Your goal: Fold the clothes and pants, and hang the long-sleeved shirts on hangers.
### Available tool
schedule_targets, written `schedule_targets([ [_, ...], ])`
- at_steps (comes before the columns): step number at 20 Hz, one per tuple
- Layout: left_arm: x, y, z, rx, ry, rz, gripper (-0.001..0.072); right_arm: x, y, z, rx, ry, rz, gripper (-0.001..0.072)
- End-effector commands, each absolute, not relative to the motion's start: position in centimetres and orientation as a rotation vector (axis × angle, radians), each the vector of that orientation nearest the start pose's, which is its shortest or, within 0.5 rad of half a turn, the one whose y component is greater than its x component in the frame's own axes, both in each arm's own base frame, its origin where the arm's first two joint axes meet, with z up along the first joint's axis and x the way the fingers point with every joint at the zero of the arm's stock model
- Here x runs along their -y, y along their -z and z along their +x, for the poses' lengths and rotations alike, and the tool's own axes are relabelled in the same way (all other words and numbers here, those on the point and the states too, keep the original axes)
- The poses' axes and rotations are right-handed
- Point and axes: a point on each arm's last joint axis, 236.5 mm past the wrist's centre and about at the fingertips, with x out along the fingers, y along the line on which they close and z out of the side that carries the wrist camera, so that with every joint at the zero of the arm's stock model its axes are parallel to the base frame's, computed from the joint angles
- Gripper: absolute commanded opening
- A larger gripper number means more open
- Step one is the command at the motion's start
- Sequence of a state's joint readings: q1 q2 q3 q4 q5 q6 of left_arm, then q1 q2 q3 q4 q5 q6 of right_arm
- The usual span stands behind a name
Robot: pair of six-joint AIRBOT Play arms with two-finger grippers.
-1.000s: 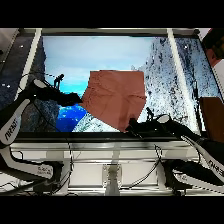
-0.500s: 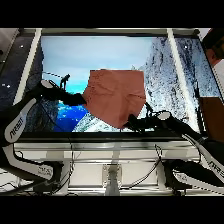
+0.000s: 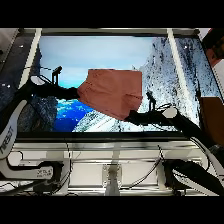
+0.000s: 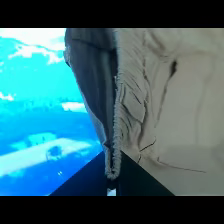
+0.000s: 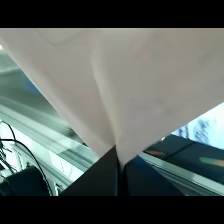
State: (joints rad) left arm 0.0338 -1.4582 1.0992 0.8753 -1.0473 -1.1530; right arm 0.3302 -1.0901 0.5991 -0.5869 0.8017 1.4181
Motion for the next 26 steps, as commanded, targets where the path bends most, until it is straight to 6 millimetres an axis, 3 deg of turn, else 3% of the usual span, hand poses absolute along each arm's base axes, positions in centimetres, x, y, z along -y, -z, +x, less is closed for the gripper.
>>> schedule_targets([
  [1,10.7,-1.2,37.2,-1.224,0.45,-0.301,0.001,-24.5,-1.6,27.3,-1.231,-0.616,0.593,0.0008],
  [6,10.8,-4.3,29.3,-1.155,0.375,-0.359,0.001,-25.2,-6.1,26.5,-1.216,-0.716,0.532,0.0007],
  [9,9.8,-5.6,27.1,-1.084,0.323,-0.35,0.001,-24.9,-6.4,26.5,-1.206,-0.708,0.526,0.0007],
  [11,9.0,-6.3,26.9,-1.06,0.273,-0.355,0.001,-24.8,-6.8,28.1,-1.149,-0.672,0.554,0.0007],
  [15,8.8,-5.8,27.0,-1.082,0.242,-0.391,0.001,-23.7,-8.9,34.5,-0.916,-0.545,0.63,0.0006],
  [17,8.9,-5.3,26.9,-1.108,0.228,-0.412,0.0011,-23.4,-9.1,37.1,-0.863,-0.504,0.646,0.0006],
  [19,8.6,-4.9,27.0,-1.124,0.212,-0.414,0.001,-23.9,-7.9,39.2,-0.881,-0.487,0.631,0.0006],
  [21,6.7,-4.1,27.7,-1.122,0.111,-0.412,0.001,-24.6,-5.8,41.4,-0.915,-0.471,0.588,0.0006],
  [23,4.6,-3.4,28.9,-1.098,-0.014,-0.437,0.001,-25.4,-4.0,43.6,-0.944,-0.46,0.586,0.0006],
  [26,3.9,-2.2,31.5,-1.057,-0.089,-0.511,0.001,-26.9,-1.7,46.4,-0.973,-0.458,0.579,0.0006],
])
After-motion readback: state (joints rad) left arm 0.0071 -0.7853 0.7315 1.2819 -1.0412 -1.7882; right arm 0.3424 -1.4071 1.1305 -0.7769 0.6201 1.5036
